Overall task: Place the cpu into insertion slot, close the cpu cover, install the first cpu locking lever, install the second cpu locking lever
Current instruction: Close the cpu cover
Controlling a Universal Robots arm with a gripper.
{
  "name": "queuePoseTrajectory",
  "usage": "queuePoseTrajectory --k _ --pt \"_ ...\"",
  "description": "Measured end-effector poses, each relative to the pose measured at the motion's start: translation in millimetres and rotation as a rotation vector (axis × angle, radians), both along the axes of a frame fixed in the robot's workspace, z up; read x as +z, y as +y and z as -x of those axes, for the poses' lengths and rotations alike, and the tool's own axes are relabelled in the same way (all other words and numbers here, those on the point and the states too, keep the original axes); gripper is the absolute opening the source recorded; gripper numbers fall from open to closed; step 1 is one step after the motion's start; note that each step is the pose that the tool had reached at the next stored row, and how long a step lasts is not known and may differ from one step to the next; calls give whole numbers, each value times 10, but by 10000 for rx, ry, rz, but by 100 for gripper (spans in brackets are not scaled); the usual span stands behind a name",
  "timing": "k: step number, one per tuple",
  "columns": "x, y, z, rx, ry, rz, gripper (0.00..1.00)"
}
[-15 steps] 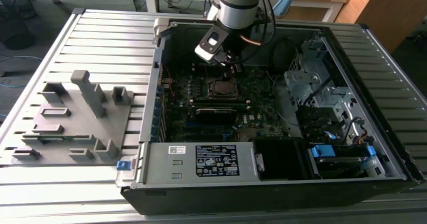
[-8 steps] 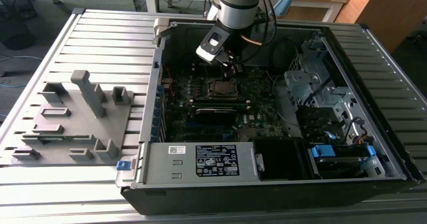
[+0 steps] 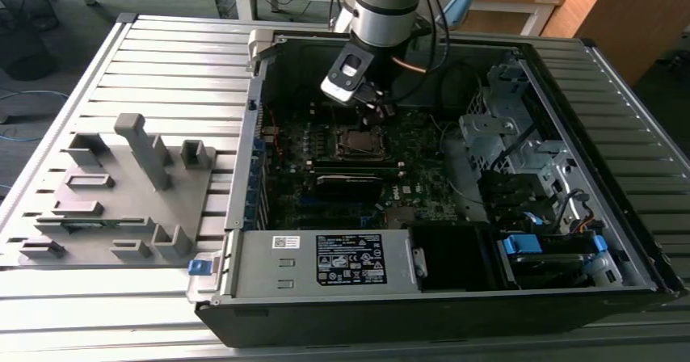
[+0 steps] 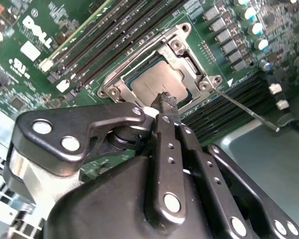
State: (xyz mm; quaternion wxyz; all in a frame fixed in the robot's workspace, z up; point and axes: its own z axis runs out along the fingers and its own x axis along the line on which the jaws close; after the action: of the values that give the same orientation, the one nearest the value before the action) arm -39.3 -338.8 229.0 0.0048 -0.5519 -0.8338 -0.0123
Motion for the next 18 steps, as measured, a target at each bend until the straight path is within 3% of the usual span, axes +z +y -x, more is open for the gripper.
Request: queuePoseTrajectory --k 5,11,18 --pt "-2 0 0 865 0 1 11" --pt "-3 0 0 909 1 0 11" --pt "-8 0 0 2228 0 1 11"
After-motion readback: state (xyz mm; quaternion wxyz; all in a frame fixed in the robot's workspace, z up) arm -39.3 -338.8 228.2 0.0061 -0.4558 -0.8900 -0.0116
